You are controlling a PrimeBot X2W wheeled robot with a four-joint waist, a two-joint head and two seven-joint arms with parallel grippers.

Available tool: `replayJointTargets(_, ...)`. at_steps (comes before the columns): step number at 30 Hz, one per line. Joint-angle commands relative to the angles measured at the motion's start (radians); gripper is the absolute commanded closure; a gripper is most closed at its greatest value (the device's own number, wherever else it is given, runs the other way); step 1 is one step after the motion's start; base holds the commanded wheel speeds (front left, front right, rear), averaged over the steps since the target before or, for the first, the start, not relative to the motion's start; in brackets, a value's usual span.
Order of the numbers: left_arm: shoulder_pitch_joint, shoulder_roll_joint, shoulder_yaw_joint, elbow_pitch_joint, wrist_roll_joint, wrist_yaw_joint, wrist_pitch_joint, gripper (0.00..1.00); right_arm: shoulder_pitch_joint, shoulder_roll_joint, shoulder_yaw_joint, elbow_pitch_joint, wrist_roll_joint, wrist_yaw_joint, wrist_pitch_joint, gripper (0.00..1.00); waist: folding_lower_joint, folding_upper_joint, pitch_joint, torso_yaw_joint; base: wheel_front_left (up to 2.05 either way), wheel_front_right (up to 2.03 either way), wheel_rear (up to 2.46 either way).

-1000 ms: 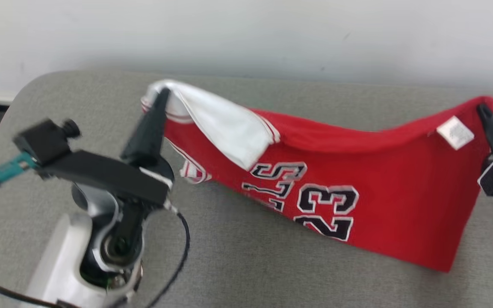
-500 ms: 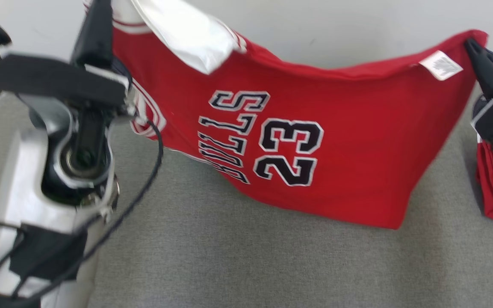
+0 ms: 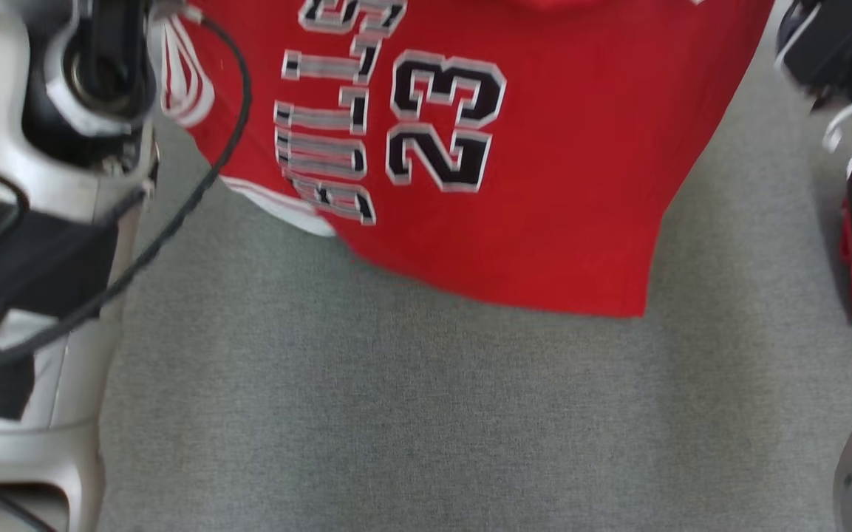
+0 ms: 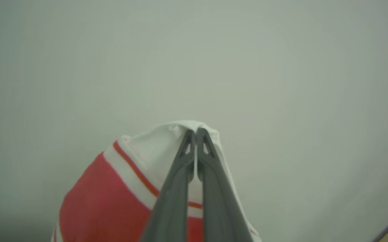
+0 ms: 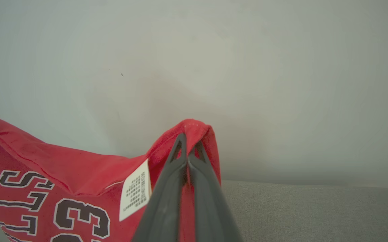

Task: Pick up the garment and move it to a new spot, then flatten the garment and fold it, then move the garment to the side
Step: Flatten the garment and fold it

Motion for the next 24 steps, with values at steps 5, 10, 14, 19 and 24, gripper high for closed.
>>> replayJointTargets(5,-0.116,-0.001,0.001,0.058,0.041,0.007,-0.044,1.0,-0.129,-0.001,-0.018,0.074,-0.036,-0.001,-0.048,1.0,-0.0001,-0.0001,0.159,0.018,0.0,0.0,0.0)
replayJointTargets(10,-0.209,0.015,-0.011,0.119,0.096,-0.008,-0.118,1.0,-0.246,0.004,-0.043,0.132,-0.069,-0.001,-0.111,1.0,-0.0001,-0.0001,0.222,0.044,0.0,0.0,0.0)
replayJointTargets(14,-0.265,0.02,0.003,0.155,0.109,-0.033,-0.19,1.0,-0.337,0.019,-0.095,0.171,-0.125,-0.001,-0.239,1.0,-0.0001,-0.0001,0.23,0.057,0.0,0.0,0.0)
replayJointTargets(19,-0.321,0.011,0.011,0.167,0.12,-0.084,-0.266,1.0,-0.413,0.039,-0.171,0.221,-0.194,-0.001,-0.408,1.0,-0.0001,-0.0001,0.225,0.064,0.0,0.0,0.0)
replayJointTargets(24,-0.344,-0.012,0.03,0.126,0.133,-0.139,-0.305,1.0,-0.426,0.048,-0.197,0.251,-0.256,-0.001,-0.504,1.0,-0.0001,-0.0001,0.226,0.07,0.0,0.0,0.0)
